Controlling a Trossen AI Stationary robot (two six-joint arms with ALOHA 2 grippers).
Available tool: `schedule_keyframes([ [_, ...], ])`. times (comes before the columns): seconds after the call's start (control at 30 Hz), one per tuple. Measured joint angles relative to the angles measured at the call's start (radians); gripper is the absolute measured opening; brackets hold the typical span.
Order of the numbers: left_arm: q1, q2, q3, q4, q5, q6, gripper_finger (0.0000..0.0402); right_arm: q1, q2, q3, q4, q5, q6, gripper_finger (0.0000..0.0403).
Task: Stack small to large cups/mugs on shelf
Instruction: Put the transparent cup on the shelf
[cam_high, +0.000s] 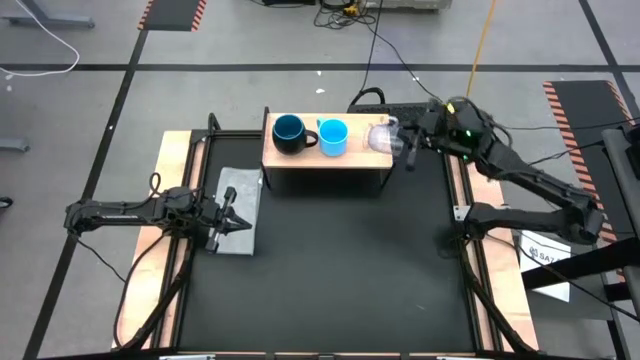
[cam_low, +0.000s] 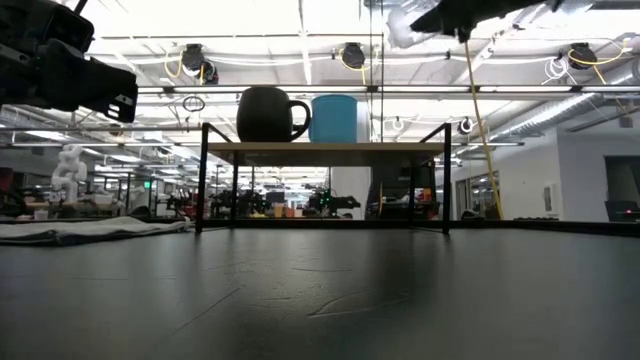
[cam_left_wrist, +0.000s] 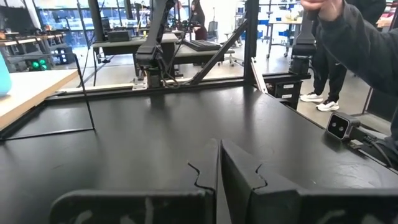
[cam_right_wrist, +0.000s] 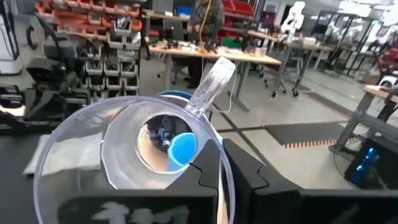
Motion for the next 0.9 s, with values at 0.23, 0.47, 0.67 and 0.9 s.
schedule_keyframes([
  [0.23,0.0,0.0,0.0,0.0,-0.001,-0.007,0.0021,-0.141,0.156,0.152,-0.117,-0.083,-0.017,0.0],
  [0.47,0.0,0.0,0.0,-0.008,-0.001,-0.008,0.0021,-0.219,0.292,0.363,-0.366,-0.11,-0.064,0.0],
  [0.67,0.0,0.0,0.0,-0.008,-0.001,-0.004,0.0021,-0.225,0.392,0.53,-0.547,-0.117,-0.086,0.0],
  [0.9,0.0,0.0,0.0,-0.009,-0.018,-0.005,0.0021,-0.225,0.529,0.69,-0.775,-0.094,-0.137,0.0],
])
